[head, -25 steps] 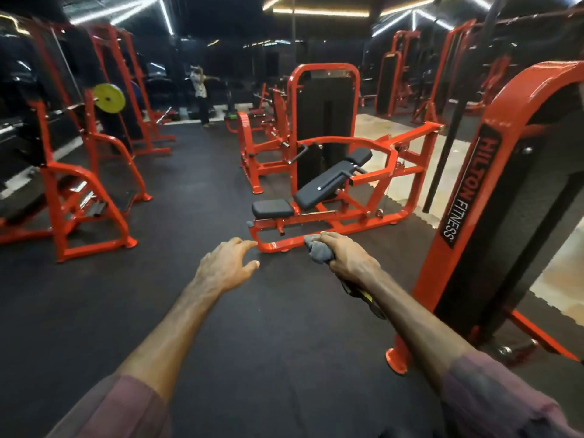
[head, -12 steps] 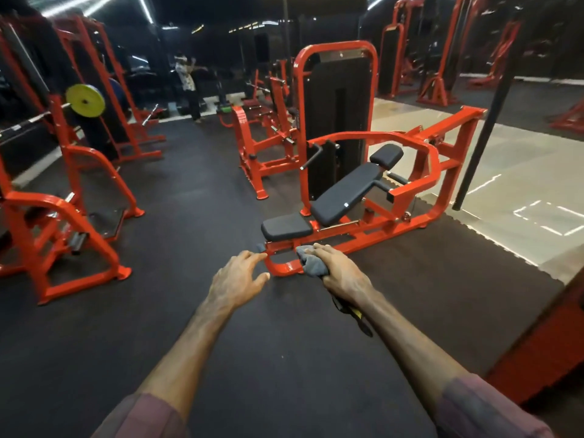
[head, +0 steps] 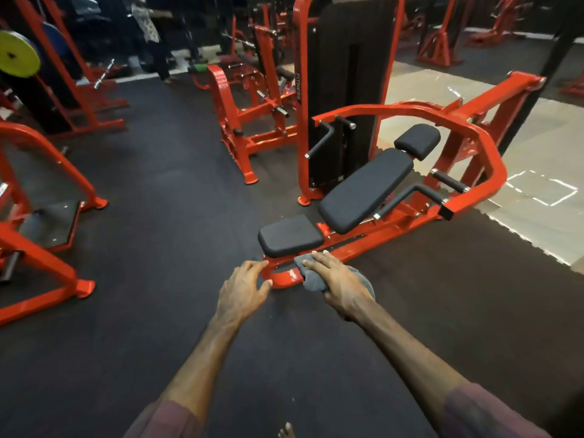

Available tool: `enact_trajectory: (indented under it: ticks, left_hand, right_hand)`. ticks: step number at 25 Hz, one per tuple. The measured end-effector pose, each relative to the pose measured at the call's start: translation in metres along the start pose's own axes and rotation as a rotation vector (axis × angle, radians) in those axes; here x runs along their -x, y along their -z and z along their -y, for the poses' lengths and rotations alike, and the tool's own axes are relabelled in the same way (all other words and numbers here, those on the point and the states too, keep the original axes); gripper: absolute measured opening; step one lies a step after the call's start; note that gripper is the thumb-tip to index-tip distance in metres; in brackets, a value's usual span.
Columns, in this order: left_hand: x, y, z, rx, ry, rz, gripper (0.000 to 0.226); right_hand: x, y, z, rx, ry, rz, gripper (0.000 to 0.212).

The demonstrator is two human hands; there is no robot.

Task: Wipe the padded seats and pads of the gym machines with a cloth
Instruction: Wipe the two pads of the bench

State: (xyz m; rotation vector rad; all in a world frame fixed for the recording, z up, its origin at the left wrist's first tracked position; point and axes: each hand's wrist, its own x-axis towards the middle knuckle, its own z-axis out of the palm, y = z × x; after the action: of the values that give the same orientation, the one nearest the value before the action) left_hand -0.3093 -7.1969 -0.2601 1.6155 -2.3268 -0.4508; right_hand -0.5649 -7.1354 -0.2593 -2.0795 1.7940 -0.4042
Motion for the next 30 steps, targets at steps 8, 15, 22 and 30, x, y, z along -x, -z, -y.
enact_trajectory:
  ticks: [8,15,22,30]
  left_hand:
    - [-0.207,-0.037,0.073,0.046,-0.028,0.035,0.050]
    - [-0.358,-0.157,0.145,0.099,0.011,0.095,0.059]
    - [-0.511,-0.290,0.205,0.111,0.136,0.094,0.066]
    - [-0.583,-0.407,0.271,0.027,0.286,0.134,0.069]
  right_hand:
    - [-0.203,-0.021,-0.088,-0.062,-0.100,0.017,0.094]
    - [-0.373,-0.091,-0.212,-0.195,-0.237,0.062,0.094]
    - [-0.509,-0.193,-0.328,-0.190,-0.362,-0.017,0.091]
    - [-0.556,-0.317,-0.375,0.048,-0.296,0.149,0.084]
